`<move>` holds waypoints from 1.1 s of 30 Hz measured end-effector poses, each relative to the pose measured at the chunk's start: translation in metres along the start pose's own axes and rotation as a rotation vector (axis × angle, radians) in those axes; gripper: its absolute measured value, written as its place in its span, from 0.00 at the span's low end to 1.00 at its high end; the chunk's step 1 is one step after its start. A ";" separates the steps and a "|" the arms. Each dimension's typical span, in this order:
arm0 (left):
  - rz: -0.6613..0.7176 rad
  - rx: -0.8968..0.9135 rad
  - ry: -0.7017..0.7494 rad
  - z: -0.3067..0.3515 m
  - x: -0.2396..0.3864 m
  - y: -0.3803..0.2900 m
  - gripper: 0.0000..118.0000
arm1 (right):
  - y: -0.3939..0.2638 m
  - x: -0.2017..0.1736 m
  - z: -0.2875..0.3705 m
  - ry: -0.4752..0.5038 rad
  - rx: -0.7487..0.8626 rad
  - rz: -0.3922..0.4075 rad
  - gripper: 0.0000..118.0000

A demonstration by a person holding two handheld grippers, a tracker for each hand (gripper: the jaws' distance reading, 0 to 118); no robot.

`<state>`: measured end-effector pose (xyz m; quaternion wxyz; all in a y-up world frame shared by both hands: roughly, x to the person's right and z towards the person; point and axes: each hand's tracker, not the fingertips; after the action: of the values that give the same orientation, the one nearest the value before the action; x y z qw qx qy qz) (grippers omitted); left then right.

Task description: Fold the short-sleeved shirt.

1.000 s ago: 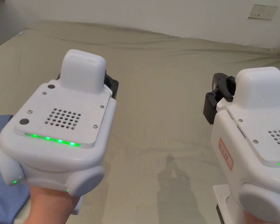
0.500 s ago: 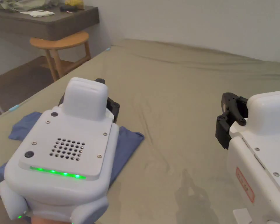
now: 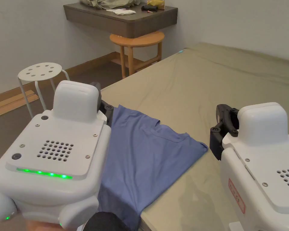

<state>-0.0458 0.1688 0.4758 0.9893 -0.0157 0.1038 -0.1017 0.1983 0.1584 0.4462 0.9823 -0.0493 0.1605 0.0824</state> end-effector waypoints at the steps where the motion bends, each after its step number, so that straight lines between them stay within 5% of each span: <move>1: 0.007 -0.014 -0.006 -0.003 0.000 -0.002 0.00 | -0.001 -0.001 -0.002 0.004 -0.004 0.001 0.01; 10: 0.028 -0.093 -0.074 -0.034 0.010 -0.019 0.00 | -0.007 0.007 -0.009 -0.015 -0.036 0.016 0.01; 27: 0.100 -0.800 -0.294 -0.258 0.055 -0.204 0.00 | -0.049 0.036 -0.067 -0.079 -0.213 0.069 0.01; 28: 0.092 -0.818 -0.294 -0.267 0.057 -0.213 0.05 | -0.052 0.038 -0.071 -0.083 -0.226 0.068 0.01; 29: 0.091 -0.827 -0.301 -0.277 0.060 -0.222 0.21 | -0.055 0.039 -0.075 -0.093 -0.241 0.069 0.01; 30: 0.085 -0.848 -0.300 -0.285 0.062 -0.231 0.46 | -0.058 0.041 -0.079 -0.101 -0.252 0.070 0.01; 31: 0.081 -0.885 -0.278 -0.292 0.064 -0.239 0.86 | -0.060 0.042 -0.082 -0.104 -0.262 0.068 0.01; 32: 0.075 -0.919 -0.267 -0.300 0.065 -0.247 1.00 | -0.062 0.044 -0.085 -0.105 -0.272 0.064 0.01; 33: 0.088 -0.853 -0.288 -0.303 0.063 -0.250 0.95 | -0.064 0.045 -0.087 -0.108 -0.281 0.059 0.01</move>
<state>-0.0979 -0.0913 0.1802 0.9020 -0.4317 -0.0018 -0.0042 0.2249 0.0909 0.3538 0.9701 -0.1772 0.0960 0.1353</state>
